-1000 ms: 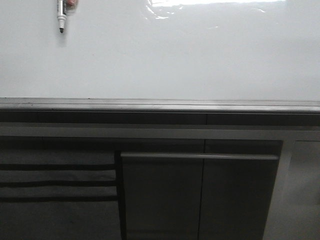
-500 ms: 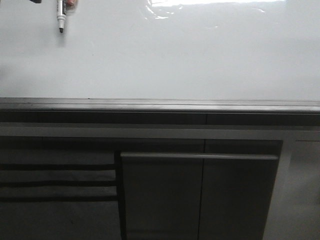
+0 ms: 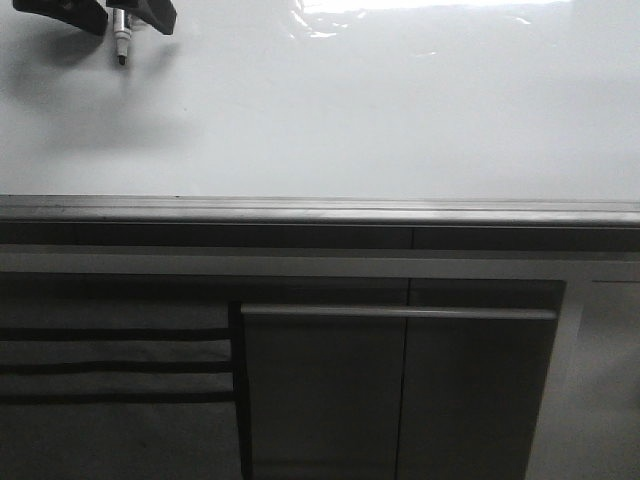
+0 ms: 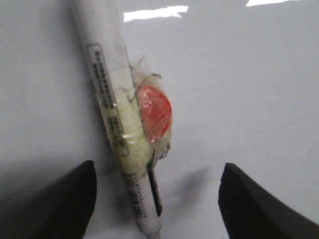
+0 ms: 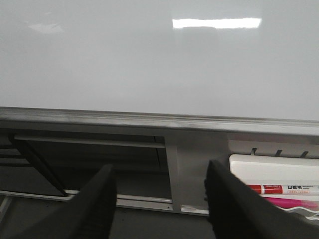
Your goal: Write number 0 on whiteboard
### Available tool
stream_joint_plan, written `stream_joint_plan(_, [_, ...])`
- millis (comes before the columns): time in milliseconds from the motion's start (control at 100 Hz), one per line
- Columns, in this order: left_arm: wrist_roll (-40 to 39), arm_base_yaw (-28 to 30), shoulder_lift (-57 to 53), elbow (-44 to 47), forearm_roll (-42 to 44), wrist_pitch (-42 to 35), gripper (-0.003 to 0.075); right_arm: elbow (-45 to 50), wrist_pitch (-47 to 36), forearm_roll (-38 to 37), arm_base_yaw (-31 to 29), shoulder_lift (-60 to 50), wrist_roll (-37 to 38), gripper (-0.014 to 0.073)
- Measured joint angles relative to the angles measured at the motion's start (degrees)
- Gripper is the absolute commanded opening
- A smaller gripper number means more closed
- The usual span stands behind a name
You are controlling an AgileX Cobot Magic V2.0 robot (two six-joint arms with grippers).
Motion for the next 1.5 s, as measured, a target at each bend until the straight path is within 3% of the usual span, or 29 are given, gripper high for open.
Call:
stream_joint_plan(260, [0.0, 0.0, 1.0, -1.5, 0.4, 1.5, 0.009, 0.0, 0.0, 0.0, 0.0, 0.0, 0.0, 0.0362])
stream_joint_plan(400, [0.0, 0.0, 1.2, -1.5, 2.1, 2.0, -0.0019, 0.0, 0.0, 0.0, 0.0, 0.0, 0.0, 0.0362])
stream_joint_plan(540, [0.0, 0.0, 1.1, -1.6, 5.0, 4.0, -0.002, 0.0, 0.0, 0.0, 0.0, 0.0, 0.0, 0.0362])
stream_joint_plan(770, [3.6, -1.4, -6.2, -1.8, 11.0, 15.5, -0.002, -3.0, 3.5, 2.6, 0.7, 0.9, -2.4, 0.0362])
stream_joint_plan(940, [10.2, -6.5, -13.8, -1.9, 11.3, 25.8, -0.002, -5.6, 6.0, 12.5, 4.8, 5.7, -12.5, 0.0362])
stream_joint_plan(1160, [11.5, -13.7, -22.3, 2.1, 8.2, 29.8, -0.002, -6.7, 7.5, 32.2, 11.8, 13.3, -30.7, 0.0362])
stream_joint_plan(1500, [15.6, -26.1, -27.2, 13.0, 5.0, 38.1, -0.002, -13.8, 17.4, 35.2, 20.2, 25.6, -45.0, 0.0362])
